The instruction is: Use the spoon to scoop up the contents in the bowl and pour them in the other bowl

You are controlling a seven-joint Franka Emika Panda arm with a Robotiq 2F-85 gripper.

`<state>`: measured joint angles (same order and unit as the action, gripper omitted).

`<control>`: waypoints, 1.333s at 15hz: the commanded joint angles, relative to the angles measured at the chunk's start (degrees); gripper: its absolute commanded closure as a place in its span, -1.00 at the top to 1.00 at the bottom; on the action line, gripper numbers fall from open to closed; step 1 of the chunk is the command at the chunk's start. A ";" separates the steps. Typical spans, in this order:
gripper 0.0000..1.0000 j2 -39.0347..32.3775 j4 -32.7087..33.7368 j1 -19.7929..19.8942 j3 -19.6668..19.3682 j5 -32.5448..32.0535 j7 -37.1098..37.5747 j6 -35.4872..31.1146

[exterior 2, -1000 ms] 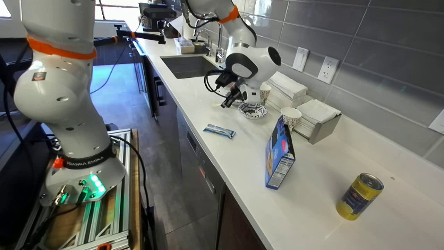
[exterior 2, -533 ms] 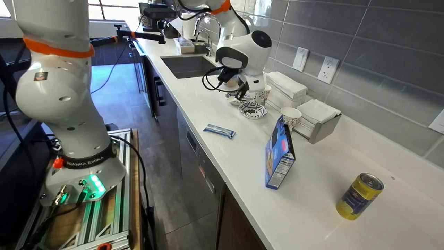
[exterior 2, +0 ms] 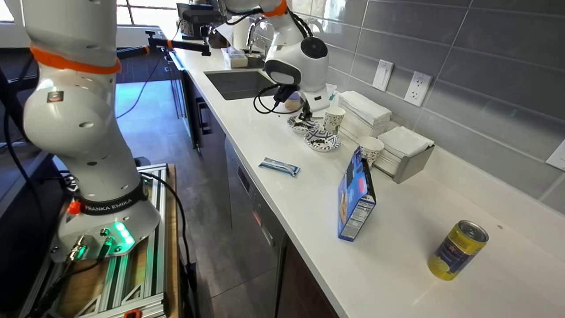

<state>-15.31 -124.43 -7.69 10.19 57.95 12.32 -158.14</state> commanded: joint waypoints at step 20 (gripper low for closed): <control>-0.93 -14.00 12.67 -10.73 -3.78 -32.35 15.06 -15.12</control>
<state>-25.71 -114.73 -16.35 7.44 29.31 24.19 -169.75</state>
